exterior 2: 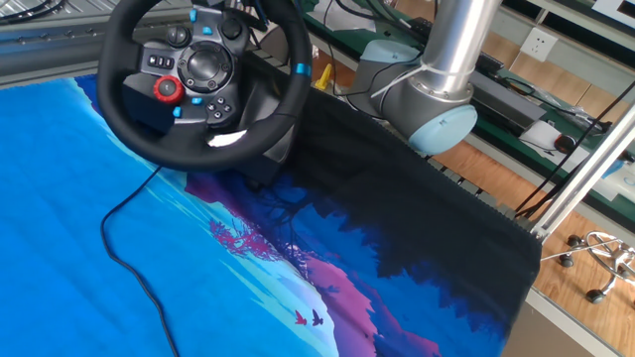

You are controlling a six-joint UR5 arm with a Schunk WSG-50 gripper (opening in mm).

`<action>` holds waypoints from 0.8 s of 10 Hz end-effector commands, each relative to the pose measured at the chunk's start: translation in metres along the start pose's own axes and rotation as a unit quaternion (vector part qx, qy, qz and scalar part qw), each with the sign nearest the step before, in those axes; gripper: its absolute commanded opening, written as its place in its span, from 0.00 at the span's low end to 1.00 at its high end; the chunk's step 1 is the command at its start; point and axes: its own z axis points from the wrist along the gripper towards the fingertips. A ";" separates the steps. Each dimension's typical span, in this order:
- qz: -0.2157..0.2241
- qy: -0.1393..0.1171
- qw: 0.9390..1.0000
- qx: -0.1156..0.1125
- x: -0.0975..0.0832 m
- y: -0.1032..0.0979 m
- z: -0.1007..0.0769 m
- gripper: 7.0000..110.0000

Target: Rotate the steering wheel 90 degrees clockwise

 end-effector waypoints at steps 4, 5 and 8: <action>0.033 -0.011 0.999 -0.005 -0.014 0.008 -0.009 0.00; 0.034 -0.013 0.999 -0.004 -0.018 0.008 -0.011 0.00; 0.046 -0.014 0.999 -0.003 -0.035 0.013 -0.007 0.00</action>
